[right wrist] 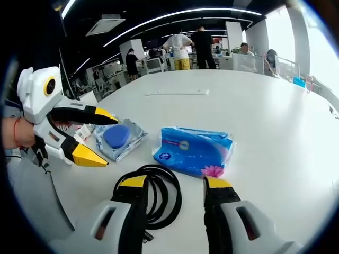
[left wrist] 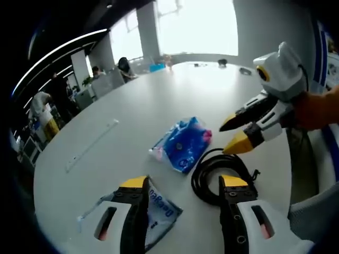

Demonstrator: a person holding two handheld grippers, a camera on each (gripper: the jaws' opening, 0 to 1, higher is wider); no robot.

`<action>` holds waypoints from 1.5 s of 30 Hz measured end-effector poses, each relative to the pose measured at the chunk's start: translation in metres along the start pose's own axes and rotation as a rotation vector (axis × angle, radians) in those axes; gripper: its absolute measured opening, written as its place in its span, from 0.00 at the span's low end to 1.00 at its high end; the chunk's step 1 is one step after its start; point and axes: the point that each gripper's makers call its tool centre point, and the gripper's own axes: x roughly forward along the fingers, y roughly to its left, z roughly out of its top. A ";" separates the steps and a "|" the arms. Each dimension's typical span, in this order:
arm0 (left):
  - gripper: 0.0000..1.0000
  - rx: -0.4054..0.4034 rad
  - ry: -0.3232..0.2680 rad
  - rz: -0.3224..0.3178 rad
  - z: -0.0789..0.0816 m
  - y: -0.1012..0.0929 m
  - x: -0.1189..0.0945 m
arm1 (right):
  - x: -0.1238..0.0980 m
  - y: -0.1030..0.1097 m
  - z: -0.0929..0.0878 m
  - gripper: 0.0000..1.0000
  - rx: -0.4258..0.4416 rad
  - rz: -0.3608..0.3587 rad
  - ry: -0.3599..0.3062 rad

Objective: Arrange the tabletop items into an orderly group along one side of the table until the central work area is clear of visible clutter.

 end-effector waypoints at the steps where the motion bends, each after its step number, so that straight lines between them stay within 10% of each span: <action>1: 0.50 0.000 -0.004 0.004 0.000 0.002 -0.003 | 0.000 0.000 0.001 0.40 0.000 -0.001 -0.003; 30: 0.48 -0.003 -0.022 0.102 -0.014 0.052 -0.052 | 0.015 0.042 0.038 0.42 -0.048 0.024 -0.050; 45: 0.48 -0.049 0.006 0.177 -0.048 0.081 -0.087 | 0.035 0.069 0.065 0.41 -0.120 0.077 -0.054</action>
